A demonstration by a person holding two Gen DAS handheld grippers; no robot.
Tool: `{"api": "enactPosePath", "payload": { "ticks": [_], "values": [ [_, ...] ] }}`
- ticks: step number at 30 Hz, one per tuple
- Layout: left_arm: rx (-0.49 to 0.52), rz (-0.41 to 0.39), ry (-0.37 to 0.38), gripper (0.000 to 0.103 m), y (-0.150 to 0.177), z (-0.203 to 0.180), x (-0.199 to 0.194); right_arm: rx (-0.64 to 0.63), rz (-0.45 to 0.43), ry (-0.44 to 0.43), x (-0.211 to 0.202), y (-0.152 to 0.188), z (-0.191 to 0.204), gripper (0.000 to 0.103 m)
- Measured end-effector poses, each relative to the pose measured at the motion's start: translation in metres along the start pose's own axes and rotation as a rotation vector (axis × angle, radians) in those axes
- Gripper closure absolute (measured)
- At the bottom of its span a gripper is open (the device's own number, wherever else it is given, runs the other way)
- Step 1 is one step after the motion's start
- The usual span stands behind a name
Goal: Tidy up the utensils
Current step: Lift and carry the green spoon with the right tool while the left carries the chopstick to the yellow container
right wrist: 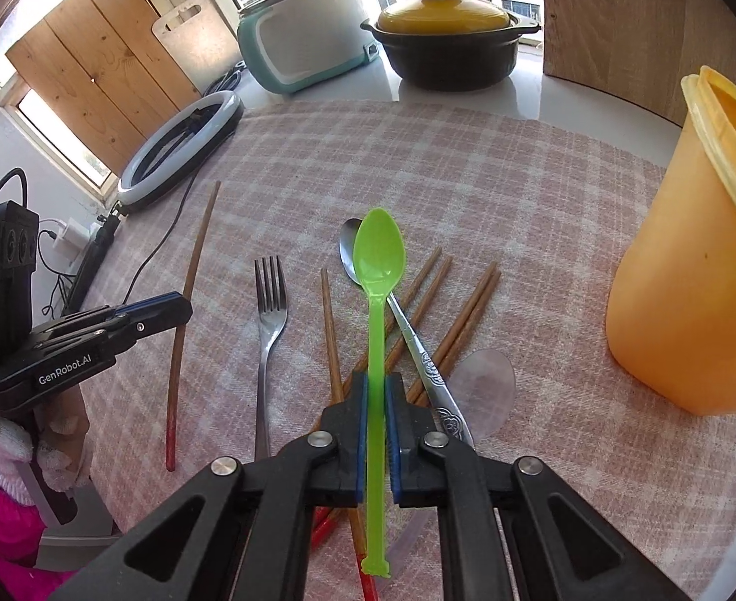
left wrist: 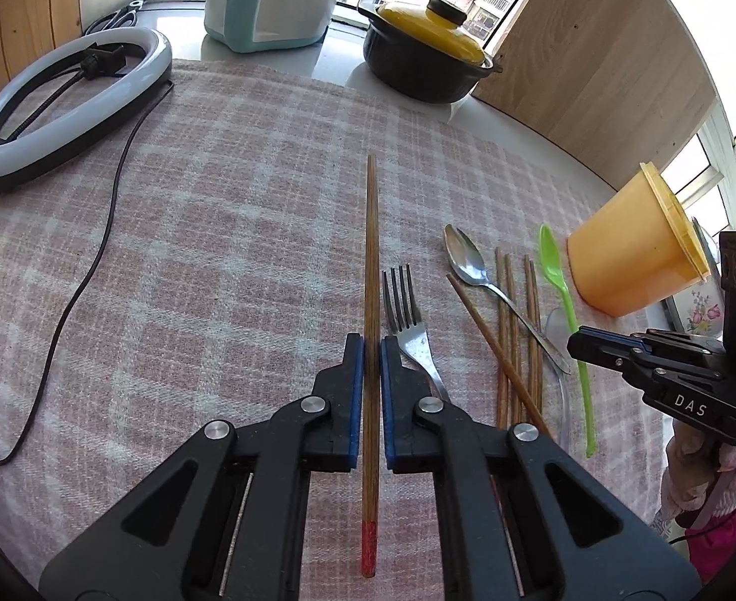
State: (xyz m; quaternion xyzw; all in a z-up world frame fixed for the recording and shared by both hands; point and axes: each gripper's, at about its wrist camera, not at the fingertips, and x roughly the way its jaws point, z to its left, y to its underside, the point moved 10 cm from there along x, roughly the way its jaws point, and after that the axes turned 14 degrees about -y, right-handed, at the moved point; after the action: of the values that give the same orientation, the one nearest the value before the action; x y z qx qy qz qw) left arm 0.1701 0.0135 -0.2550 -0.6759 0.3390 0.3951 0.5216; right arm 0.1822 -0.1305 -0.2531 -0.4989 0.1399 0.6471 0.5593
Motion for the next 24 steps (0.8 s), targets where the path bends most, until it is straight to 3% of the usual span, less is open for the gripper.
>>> {"api": "enactPosePath", "payload": {
  "ticks": [12,24],
  "values": [
    [0.03,-0.152,0.069,0.099,-0.039,-0.041,-0.065,-0.012,-0.211,0.003,-0.08,-0.017,0.016,0.099],
    [0.075,-0.26,0.177,0.099,-0.078,-0.11,-0.108,0.015,-0.413,0.09,-0.171,-0.039,-0.016,0.099]
  ]
}}
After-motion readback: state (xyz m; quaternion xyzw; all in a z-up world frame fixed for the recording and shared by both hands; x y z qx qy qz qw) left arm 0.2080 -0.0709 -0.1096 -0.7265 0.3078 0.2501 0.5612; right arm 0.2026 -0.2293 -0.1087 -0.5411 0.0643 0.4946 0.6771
